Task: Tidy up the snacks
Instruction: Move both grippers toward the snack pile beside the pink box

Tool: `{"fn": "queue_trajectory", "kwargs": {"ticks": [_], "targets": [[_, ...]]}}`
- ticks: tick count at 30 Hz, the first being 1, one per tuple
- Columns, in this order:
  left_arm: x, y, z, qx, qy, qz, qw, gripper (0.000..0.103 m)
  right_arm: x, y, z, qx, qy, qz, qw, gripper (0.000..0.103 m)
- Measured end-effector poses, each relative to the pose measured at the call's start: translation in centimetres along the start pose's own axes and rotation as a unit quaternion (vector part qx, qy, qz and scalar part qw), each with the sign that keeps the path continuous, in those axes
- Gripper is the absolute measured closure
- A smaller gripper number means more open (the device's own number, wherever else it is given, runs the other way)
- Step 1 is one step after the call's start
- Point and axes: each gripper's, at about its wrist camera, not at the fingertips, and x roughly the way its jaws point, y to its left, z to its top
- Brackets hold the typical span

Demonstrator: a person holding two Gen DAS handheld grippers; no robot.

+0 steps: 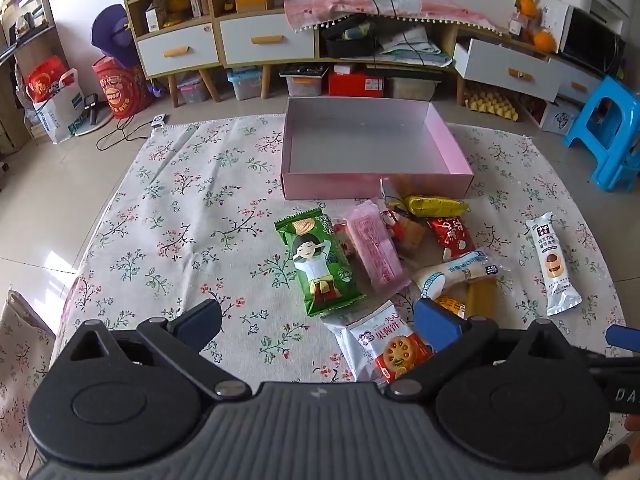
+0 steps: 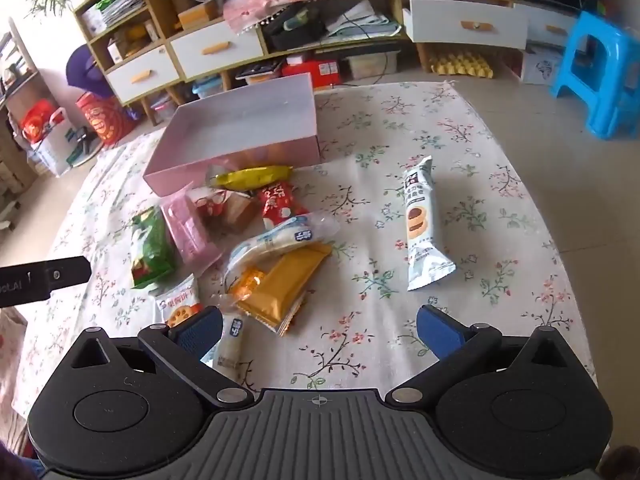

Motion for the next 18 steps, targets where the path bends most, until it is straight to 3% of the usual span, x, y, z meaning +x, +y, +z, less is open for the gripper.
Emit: {"fn": "queue_trajectory", "kwargs": {"ticks": [8, 12, 16, 18], "targets": [[0.1, -0.1, 0.0, -0.006, 0.013, -0.019, 0.9997, 0.0, -0.9, -0.4, 0.0, -0.005, -0.013, 0.0, 1.0, 0.0], [0.9, -0.3, -0.1, -0.008, 0.046, -0.074, 0.9962, 0.0, -0.8, -0.5, 0.0, -0.015, -0.015, -0.013, 1.0, 0.0], [2.8, 0.0, -0.4, -0.036, 0.097, -0.125, 0.9867, 0.0, -0.7, -1.1, 0.3, -0.011, -0.025, -0.025, 0.999, 0.0], [3.4, -1.0, -0.6, -0.021, 0.116, -0.157, 0.9805, 0.0, -0.3, -1.7, 0.4, -0.001, -0.024, -0.019, 1.0, 0.0]]}}
